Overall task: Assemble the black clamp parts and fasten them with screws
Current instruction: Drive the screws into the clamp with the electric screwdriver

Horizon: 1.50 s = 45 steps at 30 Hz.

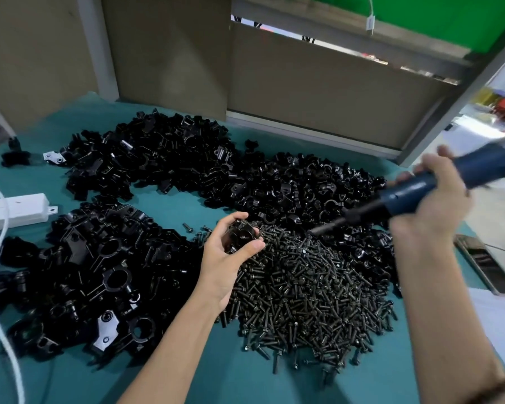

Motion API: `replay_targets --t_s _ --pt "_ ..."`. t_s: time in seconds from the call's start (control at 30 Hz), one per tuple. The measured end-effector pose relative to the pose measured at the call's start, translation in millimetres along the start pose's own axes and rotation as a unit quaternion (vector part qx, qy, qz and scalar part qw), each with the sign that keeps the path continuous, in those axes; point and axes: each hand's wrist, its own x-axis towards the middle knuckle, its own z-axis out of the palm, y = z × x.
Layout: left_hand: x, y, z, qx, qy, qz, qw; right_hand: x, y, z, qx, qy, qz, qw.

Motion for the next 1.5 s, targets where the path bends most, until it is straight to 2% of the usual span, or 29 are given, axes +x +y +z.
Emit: replay_targets --t_s 0.03,0.1,0.33,0.63,0.97,1.5 --pt "-0.2 0.2 0.1 0.001 -0.002 0.001 1.000 1.9 9.1 12.9 0.026 0.026 0.029 0.999" --pt "-0.6 0.5 0.0 0.005 -0.006 0.004 1.000 -8.5 21.1 50.6 -0.025 0.006 0.109 0.994" --pt "0.4 0.8 -0.9 0.010 -0.012 -0.001 1.000 -29.5 56.7 83.2 -0.042 -0.029 0.172 0.984" --pt "0.3 1.5 -2.2 0.001 -0.031 0.006 1.000 -29.2 68.7 89.1 -0.035 -0.034 0.153 0.987" --pt "-2.1 2.5 -4.6 0.074 -0.049 0.023 0.996 -29.1 70.9 90.4 -0.036 -0.045 0.169 0.984" --pt "-1.6 -2.9 -7.5 0.117 -0.022 0.058 0.991 -27.7 75.4 90.9 -0.034 -0.039 0.188 0.981"
